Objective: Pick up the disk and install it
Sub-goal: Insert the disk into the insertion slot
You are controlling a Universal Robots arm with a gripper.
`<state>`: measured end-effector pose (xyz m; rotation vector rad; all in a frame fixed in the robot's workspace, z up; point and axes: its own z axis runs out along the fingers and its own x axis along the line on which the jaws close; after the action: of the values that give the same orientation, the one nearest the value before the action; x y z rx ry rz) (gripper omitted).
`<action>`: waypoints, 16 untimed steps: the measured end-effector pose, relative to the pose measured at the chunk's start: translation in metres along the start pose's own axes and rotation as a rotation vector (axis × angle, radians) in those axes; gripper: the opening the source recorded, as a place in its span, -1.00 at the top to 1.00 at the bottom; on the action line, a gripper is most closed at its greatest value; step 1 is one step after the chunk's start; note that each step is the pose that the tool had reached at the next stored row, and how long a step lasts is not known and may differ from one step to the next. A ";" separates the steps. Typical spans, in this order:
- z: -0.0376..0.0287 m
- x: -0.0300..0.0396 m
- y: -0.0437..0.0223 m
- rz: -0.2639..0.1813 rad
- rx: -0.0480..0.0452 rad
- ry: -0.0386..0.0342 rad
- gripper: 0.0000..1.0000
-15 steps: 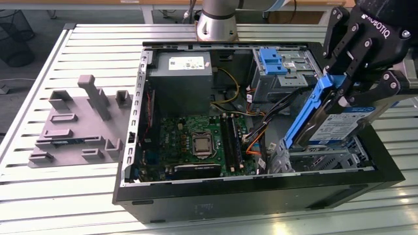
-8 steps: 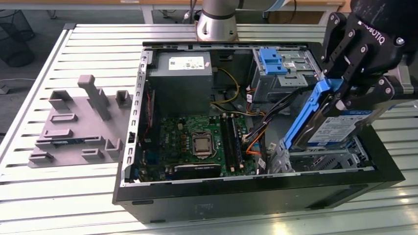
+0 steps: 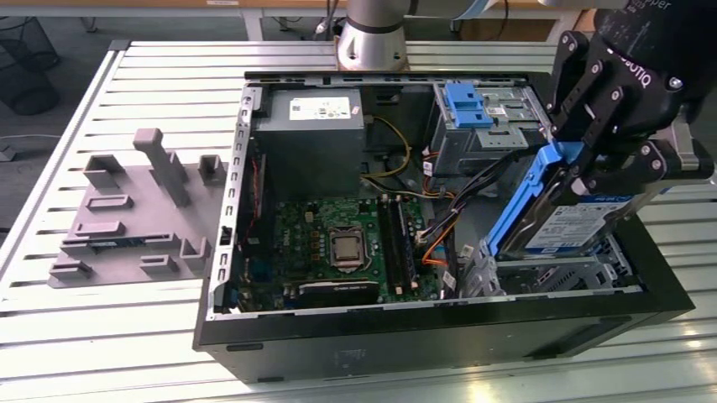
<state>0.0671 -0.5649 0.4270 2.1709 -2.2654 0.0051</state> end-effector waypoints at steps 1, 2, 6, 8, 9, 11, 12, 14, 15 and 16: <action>0.0000 0.0000 0.0000 0.000 0.0000 0.0000 0.27; 0.0000 0.0000 0.0000 0.000 0.0000 0.0001 0.27; 0.0002 0.0000 0.0000 0.000 0.0000 0.0000 0.27; 0.0002 0.0000 0.0000 0.000 0.0000 0.0000 0.27; 0.0002 0.0000 0.0000 0.000 0.0000 0.0000 0.27; 0.0004 0.0000 0.0000 0.000 0.0000 -0.0001 0.27; 0.0007 0.0000 0.0000 0.000 0.0000 -0.0002 0.27; 0.0022 0.0000 0.0000 0.000 0.0000 -0.0001 0.25; 0.0039 0.0000 0.0000 0.000 0.0000 0.0000 0.25; 0.0058 0.0000 0.0000 0.000 0.0000 -0.0001 0.13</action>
<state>0.0671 -0.5649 0.4212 2.1709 -2.2654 0.0050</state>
